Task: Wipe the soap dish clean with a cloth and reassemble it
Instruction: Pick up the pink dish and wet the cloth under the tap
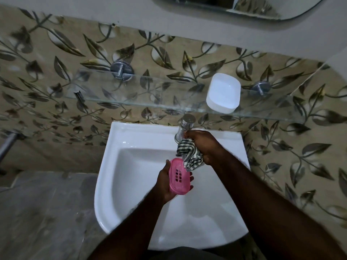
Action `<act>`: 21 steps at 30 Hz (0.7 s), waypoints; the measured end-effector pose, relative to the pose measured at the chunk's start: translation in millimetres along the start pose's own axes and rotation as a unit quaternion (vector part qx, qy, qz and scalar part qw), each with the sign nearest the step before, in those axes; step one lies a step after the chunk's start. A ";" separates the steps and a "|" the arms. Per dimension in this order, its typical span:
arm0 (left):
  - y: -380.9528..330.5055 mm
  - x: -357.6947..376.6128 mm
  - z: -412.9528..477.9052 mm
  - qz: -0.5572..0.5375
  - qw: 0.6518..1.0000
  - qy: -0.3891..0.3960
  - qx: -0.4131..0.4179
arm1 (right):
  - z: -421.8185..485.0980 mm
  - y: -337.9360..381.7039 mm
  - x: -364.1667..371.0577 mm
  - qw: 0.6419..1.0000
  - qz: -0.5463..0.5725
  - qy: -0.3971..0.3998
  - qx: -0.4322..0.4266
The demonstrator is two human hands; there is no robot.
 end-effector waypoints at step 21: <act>-17.1 -23.2 -2.1 0.011 0.999 -0.027 0.040 | -8.8 -16.5 -31.1 0.998 -0.033 -0.012 -0.059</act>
Point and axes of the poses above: each hand's wrist, its own z-axis towards the middle knuckle, its own x-axis out of the palm, y = z × x, the point moved 10 cm from there along z, towards the middle knuckle, and after that the axes turned 13 degrees about x, right-handed, at the moved point
